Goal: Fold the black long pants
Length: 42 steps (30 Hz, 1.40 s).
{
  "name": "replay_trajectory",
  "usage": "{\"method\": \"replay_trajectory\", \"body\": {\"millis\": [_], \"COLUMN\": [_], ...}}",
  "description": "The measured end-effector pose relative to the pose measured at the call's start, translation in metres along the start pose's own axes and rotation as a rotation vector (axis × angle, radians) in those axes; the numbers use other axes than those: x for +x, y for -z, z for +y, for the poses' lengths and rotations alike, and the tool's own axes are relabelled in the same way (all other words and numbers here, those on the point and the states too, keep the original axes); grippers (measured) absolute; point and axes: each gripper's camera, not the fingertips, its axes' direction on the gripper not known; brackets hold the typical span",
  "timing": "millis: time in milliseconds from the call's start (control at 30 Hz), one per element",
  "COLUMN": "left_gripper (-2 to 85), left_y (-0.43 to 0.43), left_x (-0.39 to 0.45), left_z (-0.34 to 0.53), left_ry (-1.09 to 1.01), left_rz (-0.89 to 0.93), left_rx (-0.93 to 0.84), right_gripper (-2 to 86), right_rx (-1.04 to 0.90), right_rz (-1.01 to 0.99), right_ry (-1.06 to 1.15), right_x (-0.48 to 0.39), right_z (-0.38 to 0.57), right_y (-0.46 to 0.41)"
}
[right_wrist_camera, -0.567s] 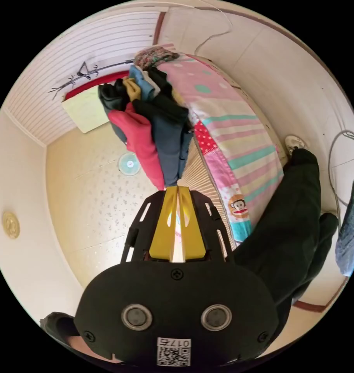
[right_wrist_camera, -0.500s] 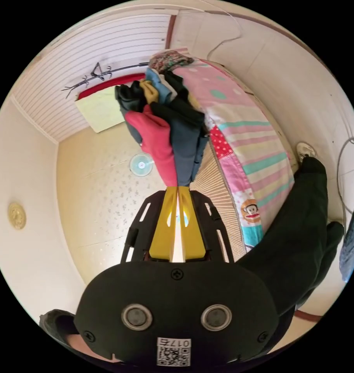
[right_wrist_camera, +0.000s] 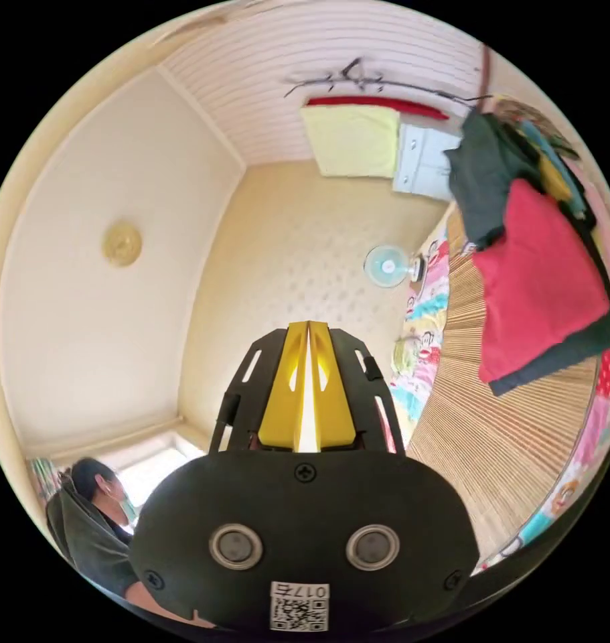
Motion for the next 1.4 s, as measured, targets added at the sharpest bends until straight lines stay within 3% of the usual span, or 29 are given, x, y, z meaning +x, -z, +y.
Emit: {"method": "replay_trajectory", "body": {"millis": [100, 167, 233, 300, 367, 467, 633, 767, 833, 867, 933, 1067, 1300, 1367, 1400], "left_gripper": [11.4, 14.4, 16.2, 15.4, 14.6, 14.3, 15.0, 11.7, 8.6, 7.9, 5.9, 5.2, 4.8, 3.3, 1.1], "left_y": [0.018, 0.030, 0.015, 0.015, 0.023, 0.013, 0.000, 0.004, 0.000, 0.001, 0.017, 0.054, 0.143, 0.168, 0.186], "left_x": [-0.018, -0.034, -0.057, -0.061, -0.056, -0.061, -0.109, -0.140, -0.164, -0.169, -0.177, -0.156, 0.006, 0.040, 0.056], "left_z": [0.041, 0.069, 0.083, 0.096, 0.112, 0.127, 0.152, 0.168, 0.180, 0.184, 0.200, 0.211, 0.270, 0.307, 0.333], "left_ry": [0.056, 0.147, 0.152, 0.121, 0.099, 0.086, 0.191, 0.137, 0.062, 0.045, -0.065, -0.238, -0.912, -1.070, -1.152], "left_rz": [-0.017, -0.094, 0.022, 0.040, -0.020, 0.015, 0.086, 0.183, 0.360, 0.413, 0.616, 0.832, 0.965, 1.068, 1.244], "left_rx": [0.114, 0.197, 0.114, 0.115, 0.172, 0.134, 0.058, -0.040, -0.166, -0.188, -0.182, -0.133, -0.262, -0.285, -0.296], "right_gripper": [0.5, 0.5, 0.4, 0.3, 0.3, 0.3, 0.3, 0.2, 0.2, 0.2, 0.2, 0.1, 0.0, 0.1, 0.1], "right_rx": [-0.357, -0.542, -0.563, -0.447, -0.280, -0.227, -0.224, -0.234, -0.285, -0.330, -0.365, -0.382, -0.594, -0.607, -0.613], "right_rz": [0.279, 0.612, 0.779, 0.830, 0.636, 0.342, 0.125, -0.036, -0.241, -0.414, -0.562, -0.488, -0.555, -0.585, -0.583], "right_ry": [0.349, 0.680, 0.901, 1.032, 1.068, 0.894, 0.871, 0.884, 0.864, 0.819, 0.744, 0.822, 0.986, 1.005, 0.996], "right_x": [-0.082, -0.143, -0.179, -0.207, -0.235, -0.239, -0.235, -0.227, -0.214, -0.202, -0.184, -0.177, -0.185, -0.179, -0.176], "right_z": [0.035, 0.093, 0.144, 0.186, 0.219, 0.225, 0.259, 0.289, 0.295, 0.295, 0.296, 0.321, 0.342, 0.337, 0.333], "right_y": [-0.093, -0.160, -0.193, -0.203, -0.186, -0.159, -0.134, -0.109, -0.097, -0.093, -0.090, -0.090, -0.107, -0.100, -0.099]}}
